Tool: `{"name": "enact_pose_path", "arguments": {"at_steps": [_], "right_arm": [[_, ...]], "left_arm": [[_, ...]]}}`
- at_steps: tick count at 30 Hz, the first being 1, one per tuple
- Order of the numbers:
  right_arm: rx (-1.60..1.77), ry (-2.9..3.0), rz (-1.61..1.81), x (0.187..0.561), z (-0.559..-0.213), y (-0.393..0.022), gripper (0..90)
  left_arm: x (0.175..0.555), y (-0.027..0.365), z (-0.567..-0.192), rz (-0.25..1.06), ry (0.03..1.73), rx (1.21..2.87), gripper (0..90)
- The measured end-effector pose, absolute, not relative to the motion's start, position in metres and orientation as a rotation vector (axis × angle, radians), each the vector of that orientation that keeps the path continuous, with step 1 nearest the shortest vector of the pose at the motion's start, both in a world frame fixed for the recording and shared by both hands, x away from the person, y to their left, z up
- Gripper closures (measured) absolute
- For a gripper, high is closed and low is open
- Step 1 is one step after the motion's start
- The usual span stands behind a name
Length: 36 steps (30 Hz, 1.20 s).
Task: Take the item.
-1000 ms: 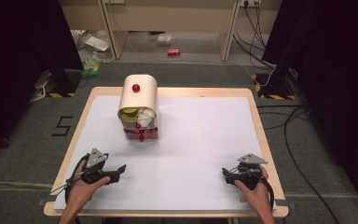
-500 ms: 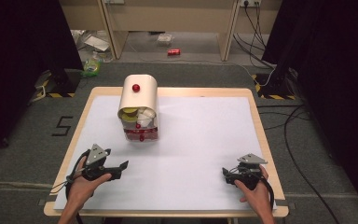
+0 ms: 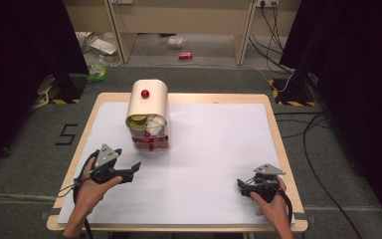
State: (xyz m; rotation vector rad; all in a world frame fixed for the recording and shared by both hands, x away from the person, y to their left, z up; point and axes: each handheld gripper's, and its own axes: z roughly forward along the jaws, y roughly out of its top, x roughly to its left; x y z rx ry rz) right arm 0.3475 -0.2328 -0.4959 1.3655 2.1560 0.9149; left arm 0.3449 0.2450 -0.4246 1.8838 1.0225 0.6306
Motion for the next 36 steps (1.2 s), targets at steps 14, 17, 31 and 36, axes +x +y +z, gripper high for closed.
{"name": "enact_pose_path", "arguments": {"at_steps": [14, 17, 31, 36], "right_arm": [[1.371, 2.154, 0.917, 0.347, -0.496, -0.233, 14.8], [1.371, 2.155, 0.916, 0.347, -0.496, -0.233, 14.9], [1.371, 2.154, 0.917, 0.347, -0.496, -0.233, 14.9], [1.371, 2.155, 0.915, 0.347, -0.496, -0.233, 14.8]], "left_arm": [[0.352, 0.24, -0.402, 0.642, 0.98, 1.846, 16.6], [0.353, 0.239, -0.399, 0.629, 0.977, 1.826, 16.8], [0.358, 0.23, -0.382, 0.664, 0.918, 1.813, 17.1], [0.362, 0.227, -0.379, 0.672, 0.909, 1.793, 17.2]]}}
